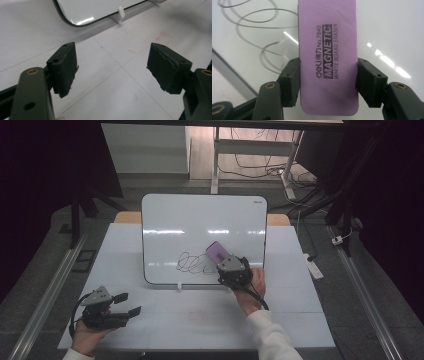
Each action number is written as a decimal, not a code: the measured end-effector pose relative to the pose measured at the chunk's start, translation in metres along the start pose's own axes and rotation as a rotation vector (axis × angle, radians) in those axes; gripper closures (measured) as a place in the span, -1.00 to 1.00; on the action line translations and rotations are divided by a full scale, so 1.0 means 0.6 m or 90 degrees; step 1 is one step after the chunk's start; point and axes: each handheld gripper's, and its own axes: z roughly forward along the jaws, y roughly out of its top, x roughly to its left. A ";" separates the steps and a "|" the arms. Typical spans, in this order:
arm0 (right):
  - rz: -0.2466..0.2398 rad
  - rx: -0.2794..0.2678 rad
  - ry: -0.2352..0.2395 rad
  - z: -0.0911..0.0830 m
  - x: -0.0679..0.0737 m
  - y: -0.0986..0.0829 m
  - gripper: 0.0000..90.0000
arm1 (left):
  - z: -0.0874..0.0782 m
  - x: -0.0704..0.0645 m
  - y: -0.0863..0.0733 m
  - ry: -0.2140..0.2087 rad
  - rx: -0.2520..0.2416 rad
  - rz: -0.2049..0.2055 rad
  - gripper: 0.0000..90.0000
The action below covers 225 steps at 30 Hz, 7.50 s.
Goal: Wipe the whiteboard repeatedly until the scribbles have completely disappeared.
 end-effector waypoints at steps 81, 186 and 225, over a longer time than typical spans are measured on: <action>-0.094 0.024 0.026 0.051 0.100 0.123 -0.10 | -0.007 0.009 -0.004 -0.010 -0.006 -0.005 -0.44; -0.099 0.096 0.021 -0.009 0.004 -0.006 -0.10 | 0.001 0.008 -0.003 -0.010 0.002 -0.004 -0.44; -0.030 0.021 0.106 -0.103 0.007 -0.069 -0.10 | 0.021 -0.011 0.018 -0.029 0.006 0.013 -0.44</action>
